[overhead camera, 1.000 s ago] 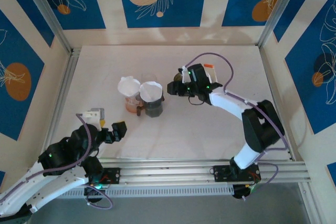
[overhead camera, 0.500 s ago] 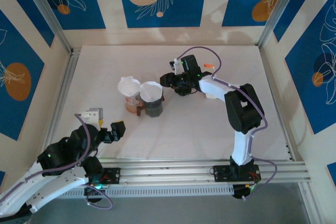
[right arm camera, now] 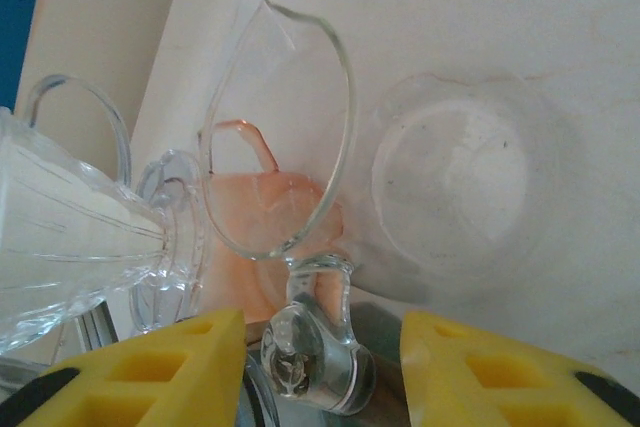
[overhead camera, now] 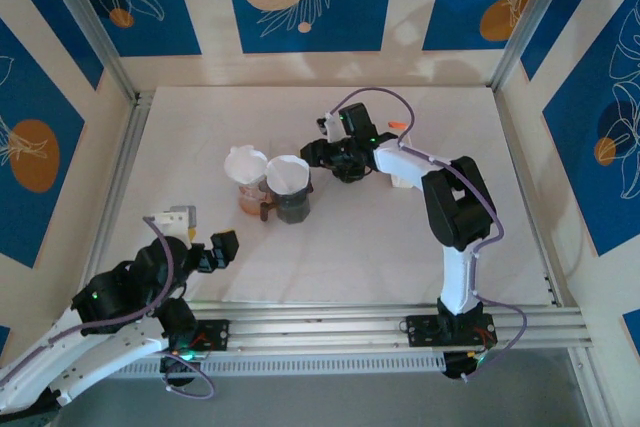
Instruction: Place the coffee filter in the dripper
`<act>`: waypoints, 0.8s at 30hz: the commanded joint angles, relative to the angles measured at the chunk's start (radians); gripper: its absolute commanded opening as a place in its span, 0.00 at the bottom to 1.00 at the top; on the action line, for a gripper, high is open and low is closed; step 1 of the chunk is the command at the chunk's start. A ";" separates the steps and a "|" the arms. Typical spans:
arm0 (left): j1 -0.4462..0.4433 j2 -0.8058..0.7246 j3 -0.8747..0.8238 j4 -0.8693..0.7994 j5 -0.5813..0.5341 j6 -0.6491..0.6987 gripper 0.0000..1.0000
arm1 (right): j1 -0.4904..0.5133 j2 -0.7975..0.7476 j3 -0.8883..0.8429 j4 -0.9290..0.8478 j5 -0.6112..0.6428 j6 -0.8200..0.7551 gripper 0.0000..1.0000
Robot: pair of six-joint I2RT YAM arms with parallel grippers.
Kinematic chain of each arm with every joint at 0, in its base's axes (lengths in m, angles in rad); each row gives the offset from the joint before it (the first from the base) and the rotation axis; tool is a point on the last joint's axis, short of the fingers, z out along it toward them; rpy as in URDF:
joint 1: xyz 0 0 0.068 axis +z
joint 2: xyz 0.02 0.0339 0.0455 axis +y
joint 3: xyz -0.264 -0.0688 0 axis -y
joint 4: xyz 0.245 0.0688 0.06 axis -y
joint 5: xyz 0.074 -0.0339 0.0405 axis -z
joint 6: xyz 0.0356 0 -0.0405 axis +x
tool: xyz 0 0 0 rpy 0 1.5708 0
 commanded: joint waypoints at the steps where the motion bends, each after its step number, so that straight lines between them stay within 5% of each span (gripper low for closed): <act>1: 0.010 0.004 0.023 -0.016 -0.024 -0.011 1.00 | 0.011 0.022 0.034 -0.072 0.014 -0.039 0.44; 17: 0.011 -0.006 0.026 -0.029 -0.021 -0.027 1.00 | -0.001 -0.050 0.044 -0.163 0.200 -0.065 0.37; 24: 0.011 -0.006 0.025 -0.026 -0.018 -0.033 1.00 | 0.015 -0.079 0.049 -0.154 0.184 -0.107 0.47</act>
